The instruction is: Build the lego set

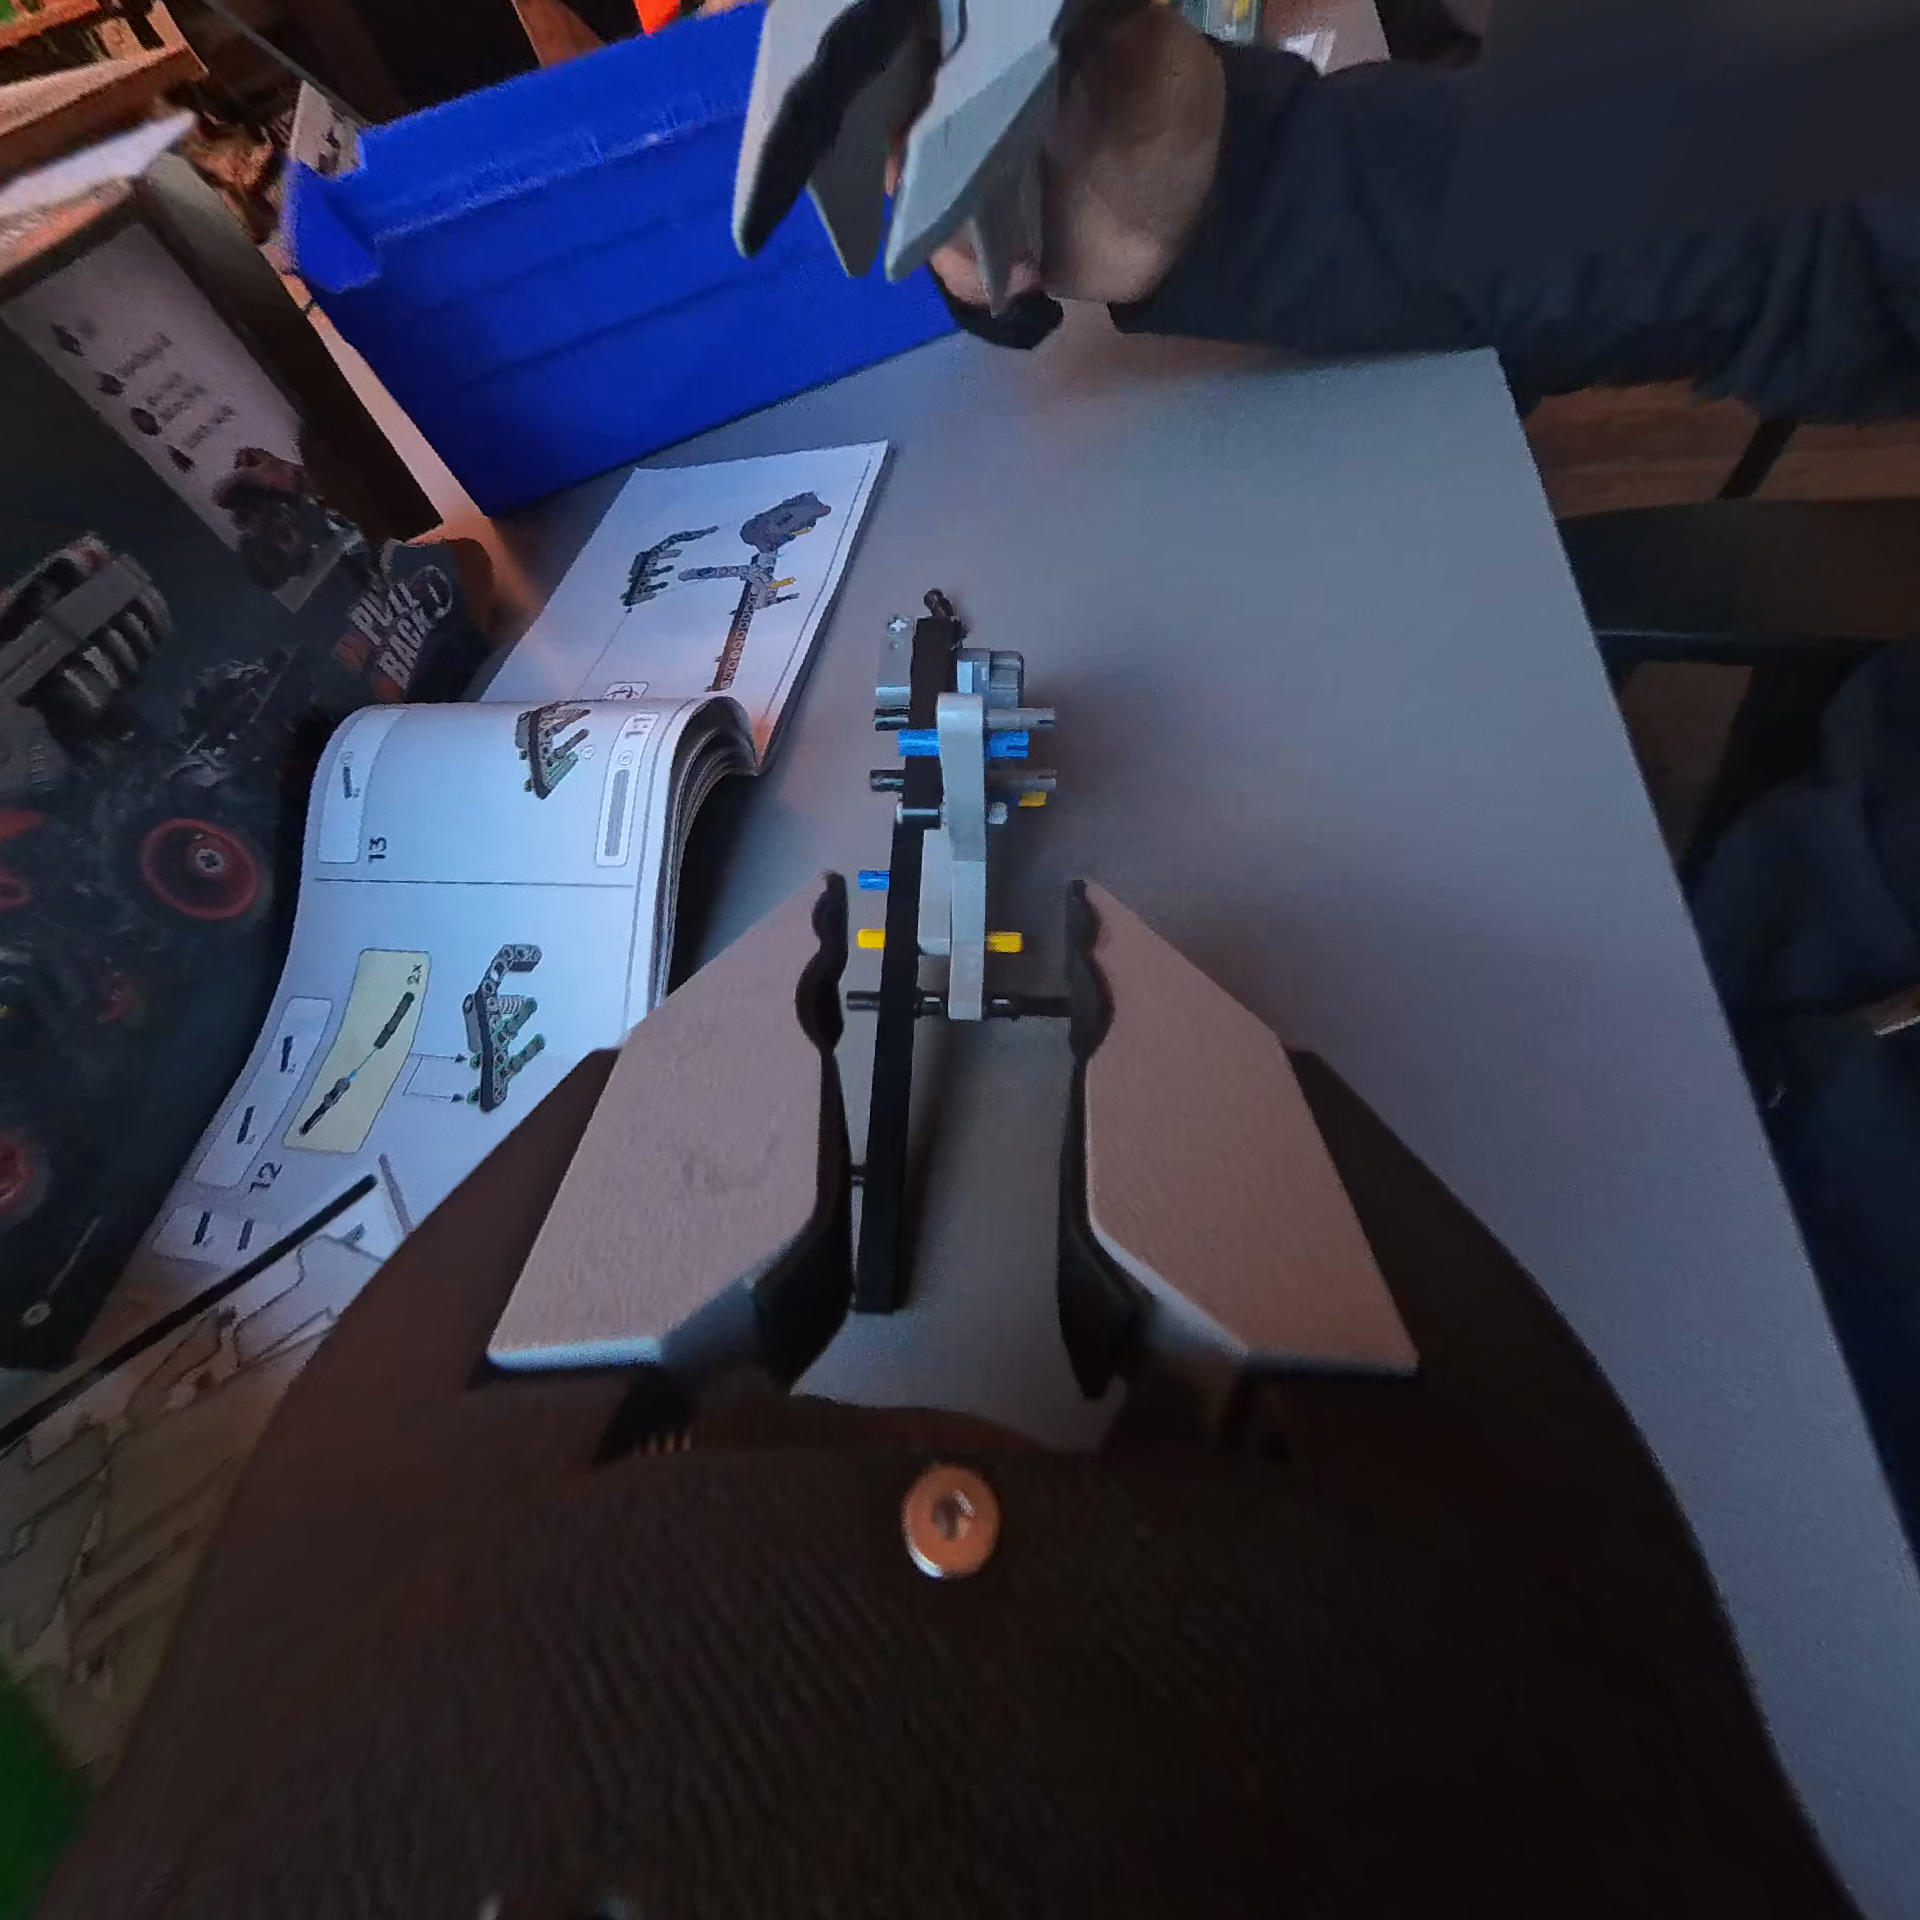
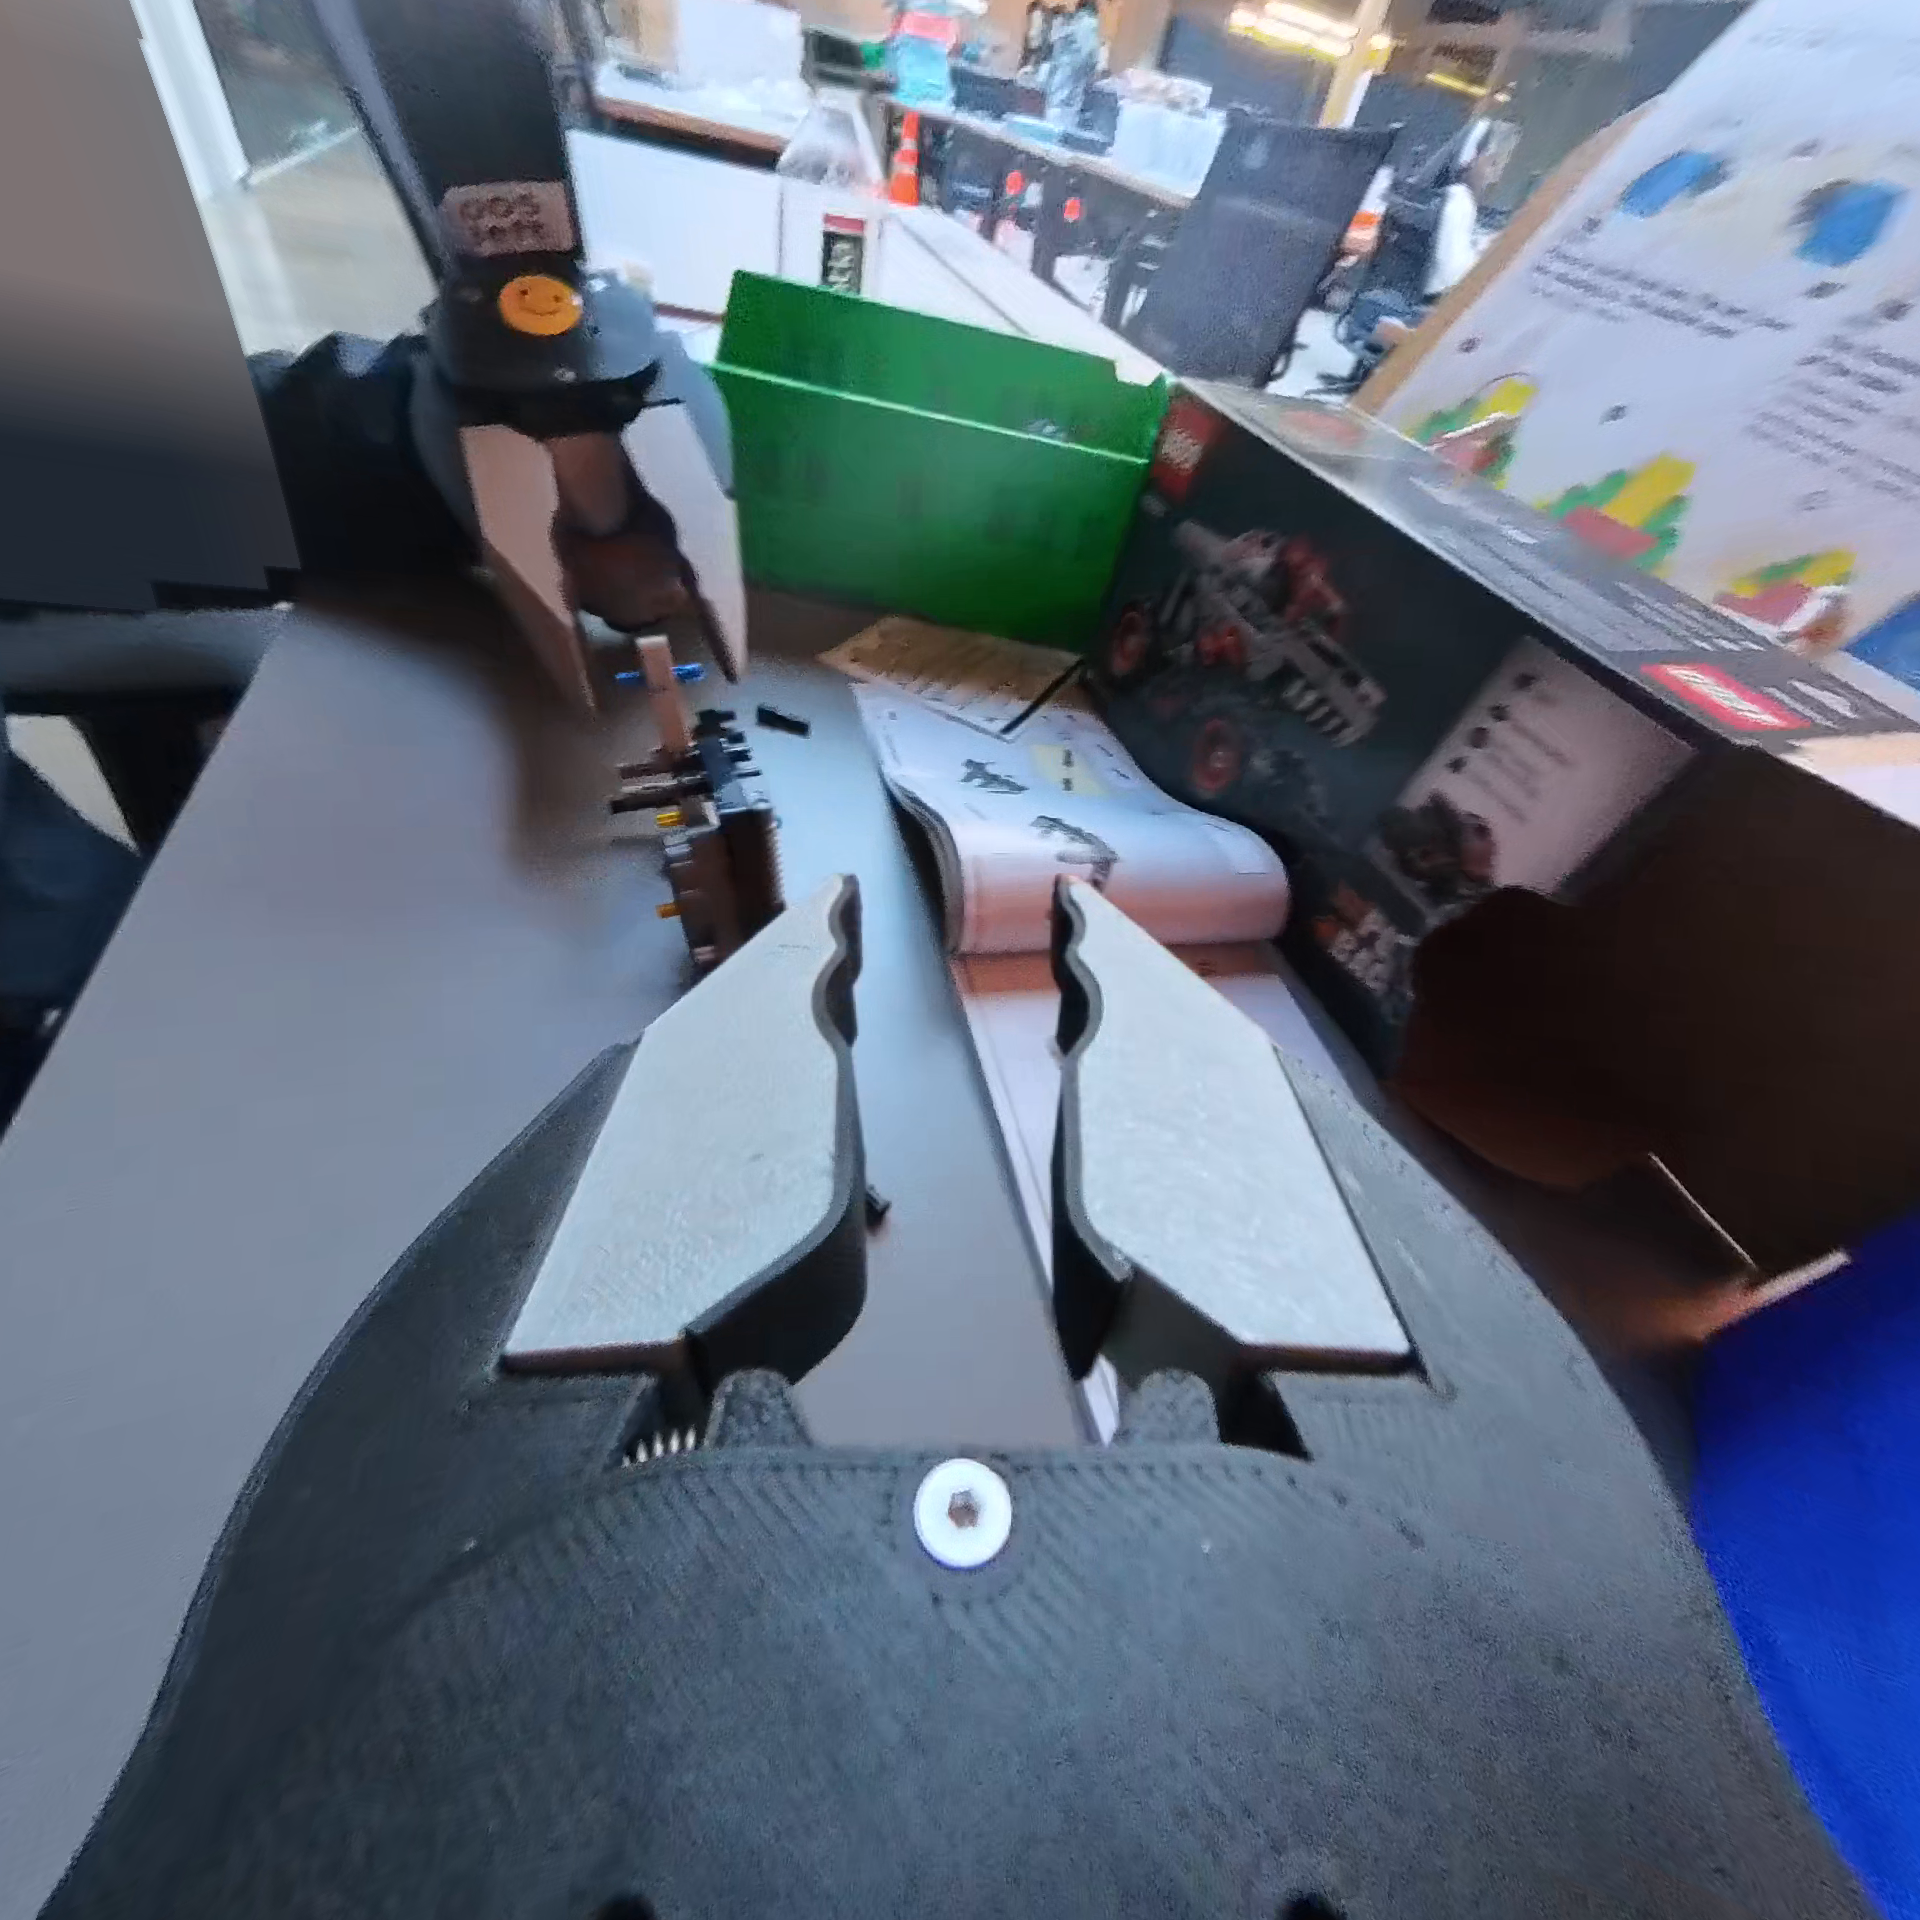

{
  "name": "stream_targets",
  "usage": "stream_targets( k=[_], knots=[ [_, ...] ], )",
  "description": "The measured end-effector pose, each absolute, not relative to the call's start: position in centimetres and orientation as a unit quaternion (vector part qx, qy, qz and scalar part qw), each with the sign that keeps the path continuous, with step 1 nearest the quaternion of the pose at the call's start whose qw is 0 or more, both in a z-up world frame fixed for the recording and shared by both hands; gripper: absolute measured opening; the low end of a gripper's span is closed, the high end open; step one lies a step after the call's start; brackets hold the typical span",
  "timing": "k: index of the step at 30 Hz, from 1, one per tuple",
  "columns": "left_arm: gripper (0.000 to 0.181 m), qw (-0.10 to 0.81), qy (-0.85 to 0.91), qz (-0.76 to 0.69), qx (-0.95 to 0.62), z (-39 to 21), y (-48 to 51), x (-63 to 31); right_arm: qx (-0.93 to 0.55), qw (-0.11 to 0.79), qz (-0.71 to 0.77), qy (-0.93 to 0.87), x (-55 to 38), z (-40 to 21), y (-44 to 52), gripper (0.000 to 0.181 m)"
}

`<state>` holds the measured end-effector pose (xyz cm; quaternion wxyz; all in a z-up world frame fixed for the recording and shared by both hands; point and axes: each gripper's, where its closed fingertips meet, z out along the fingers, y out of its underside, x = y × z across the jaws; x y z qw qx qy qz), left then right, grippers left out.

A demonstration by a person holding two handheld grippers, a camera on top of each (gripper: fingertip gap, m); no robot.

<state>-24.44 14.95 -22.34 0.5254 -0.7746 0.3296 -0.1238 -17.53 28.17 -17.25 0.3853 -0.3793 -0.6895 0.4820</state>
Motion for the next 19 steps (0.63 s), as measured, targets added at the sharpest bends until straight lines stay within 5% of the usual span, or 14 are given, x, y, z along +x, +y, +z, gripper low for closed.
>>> stream_targets(
  k=[11,19],
  knots=[
    [0.036,0.542,0.24,-0.12,-0.796,-15.9,15.8,-25.6,-0.621,0.296,0.363,-0.628,-16.9,-24.3,36.6,0.049],
    [0.04,0.386,0.345,-0.075,-0.852,-16.8,23.9,-22.7,-0.683,0.242,0.312,-0.614,-15.7,-27.5,38.1,0.065]
  ],
)
